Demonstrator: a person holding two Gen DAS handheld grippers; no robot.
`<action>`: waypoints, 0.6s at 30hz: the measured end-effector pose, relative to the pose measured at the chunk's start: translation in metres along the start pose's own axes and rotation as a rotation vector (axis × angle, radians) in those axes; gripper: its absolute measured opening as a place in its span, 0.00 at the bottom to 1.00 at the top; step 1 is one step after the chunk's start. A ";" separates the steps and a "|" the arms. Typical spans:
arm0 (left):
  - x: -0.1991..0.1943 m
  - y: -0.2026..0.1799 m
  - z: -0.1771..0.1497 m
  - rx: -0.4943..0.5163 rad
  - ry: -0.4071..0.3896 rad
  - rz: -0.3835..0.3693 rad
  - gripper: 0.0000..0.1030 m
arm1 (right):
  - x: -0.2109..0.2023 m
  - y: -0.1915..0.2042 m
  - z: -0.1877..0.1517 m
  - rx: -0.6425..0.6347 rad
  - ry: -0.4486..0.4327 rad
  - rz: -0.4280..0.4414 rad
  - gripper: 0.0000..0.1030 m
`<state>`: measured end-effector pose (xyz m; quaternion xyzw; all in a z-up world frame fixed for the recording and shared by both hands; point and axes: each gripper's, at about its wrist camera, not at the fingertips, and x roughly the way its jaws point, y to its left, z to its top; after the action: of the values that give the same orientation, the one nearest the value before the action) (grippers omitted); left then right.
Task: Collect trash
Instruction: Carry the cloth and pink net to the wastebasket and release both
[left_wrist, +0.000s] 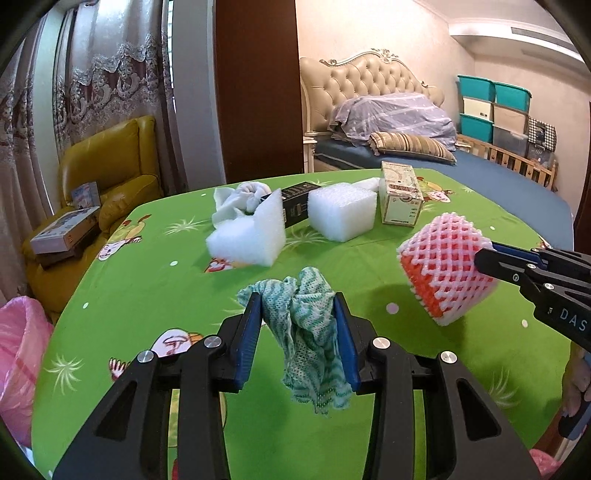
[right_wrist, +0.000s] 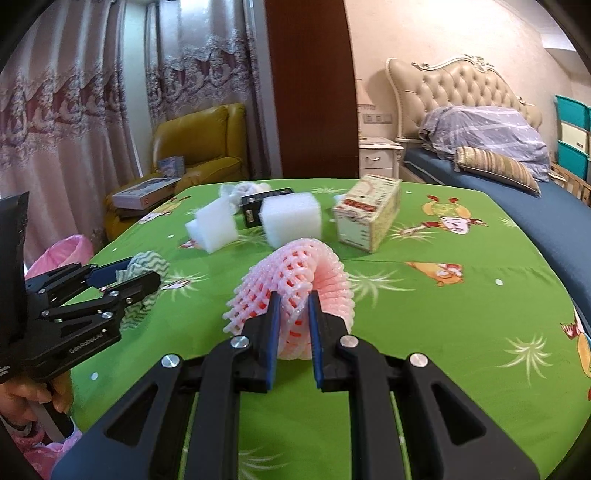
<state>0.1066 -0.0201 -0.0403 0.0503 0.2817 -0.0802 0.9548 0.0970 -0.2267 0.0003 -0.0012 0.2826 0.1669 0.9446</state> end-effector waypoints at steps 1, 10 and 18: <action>-0.002 0.002 -0.001 -0.003 -0.002 0.002 0.36 | 0.000 0.002 0.000 -0.006 0.000 0.004 0.14; -0.020 0.012 -0.011 0.002 -0.016 0.024 0.36 | -0.001 0.031 0.000 -0.072 0.006 0.048 0.14; -0.034 0.025 -0.018 -0.006 -0.026 0.047 0.36 | 0.002 0.056 0.002 -0.118 0.016 0.077 0.14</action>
<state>0.0736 0.0115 -0.0360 0.0529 0.2682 -0.0575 0.9602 0.0819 -0.1735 0.0059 -0.0474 0.2795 0.2195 0.9335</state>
